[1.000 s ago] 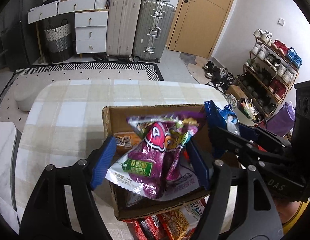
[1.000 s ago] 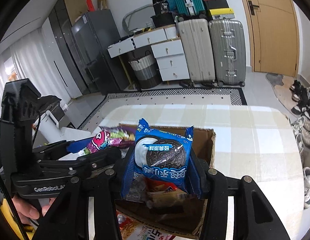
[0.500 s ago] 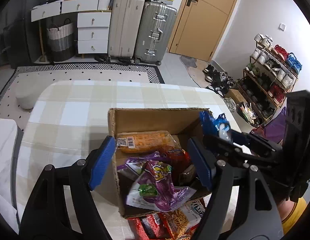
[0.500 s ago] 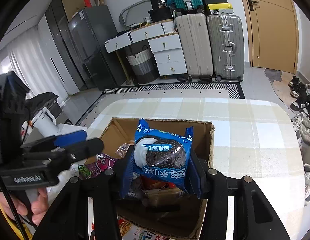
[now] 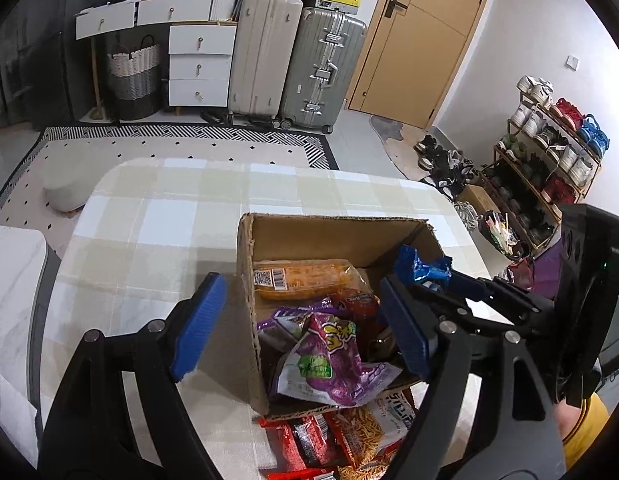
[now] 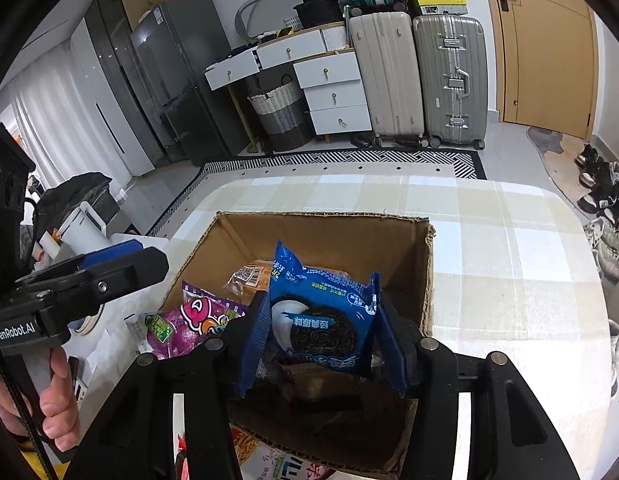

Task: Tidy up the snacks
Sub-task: 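Open both grippers to drop the Oreo pack and purple bag into the box, then withdraw both grippers from the box toward the remaining snack bags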

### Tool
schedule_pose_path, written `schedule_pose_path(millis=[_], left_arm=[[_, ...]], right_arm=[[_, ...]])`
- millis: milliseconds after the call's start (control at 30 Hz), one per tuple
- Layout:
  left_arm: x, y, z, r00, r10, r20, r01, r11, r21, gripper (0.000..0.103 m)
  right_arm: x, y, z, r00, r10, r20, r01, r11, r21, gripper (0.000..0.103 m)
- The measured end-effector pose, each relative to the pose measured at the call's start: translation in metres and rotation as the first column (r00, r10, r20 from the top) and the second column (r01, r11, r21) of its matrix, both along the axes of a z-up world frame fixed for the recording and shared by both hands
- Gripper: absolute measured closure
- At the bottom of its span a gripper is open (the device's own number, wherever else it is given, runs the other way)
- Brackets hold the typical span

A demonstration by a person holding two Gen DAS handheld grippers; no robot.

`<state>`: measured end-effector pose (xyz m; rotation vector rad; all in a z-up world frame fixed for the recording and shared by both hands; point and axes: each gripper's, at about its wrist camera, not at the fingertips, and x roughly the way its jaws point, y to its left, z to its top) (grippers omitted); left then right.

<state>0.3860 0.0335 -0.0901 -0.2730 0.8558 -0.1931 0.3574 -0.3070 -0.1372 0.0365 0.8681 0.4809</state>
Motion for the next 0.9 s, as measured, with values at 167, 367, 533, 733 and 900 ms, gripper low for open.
schedule_pose_path(millis=[167, 367, 533, 733, 900], left_arm=[[-0.009, 0.000, 0.001, 1.000, 0.003, -0.008, -0.003, 1.000, 0.007, 0.025], [-0.025, -0.001, 0.011, 1.000, 0.008, -0.001, -0.008, 1.000, 0.017, 0.025], [-0.043, -0.004, 0.024, 1.000, 0.013, 0.023, -0.014, 0.999, 0.037, 0.025], [-0.073, -0.010, 0.043, 0.998, 0.013, 0.057, -0.016, 0.999, 0.051, 0.025], [-0.102, -0.015, 0.066, 0.995, 0.024, 0.098, -0.032, 0.997, 0.076, 0.024]], right_arm=[[-0.005, -0.003, 0.003, 1.000, 0.000, 0.000, 0.000, 1.000, 0.004, 0.046], [-0.018, -0.007, 0.018, 0.999, -0.008, 0.040, 0.007, 1.000, 0.003, 0.041], [-0.035, -0.016, 0.037, 0.997, -0.021, 0.075, 0.019, 0.999, 0.025, 0.041], [-0.064, -0.020, 0.065, 0.990, -0.023, 0.139, 0.017, 0.999, 0.039, 0.040], [-0.095, -0.022, 0.091, 0.980, -0.019, 0.196, 0.009, 0.998, 0.055, 0.040]])
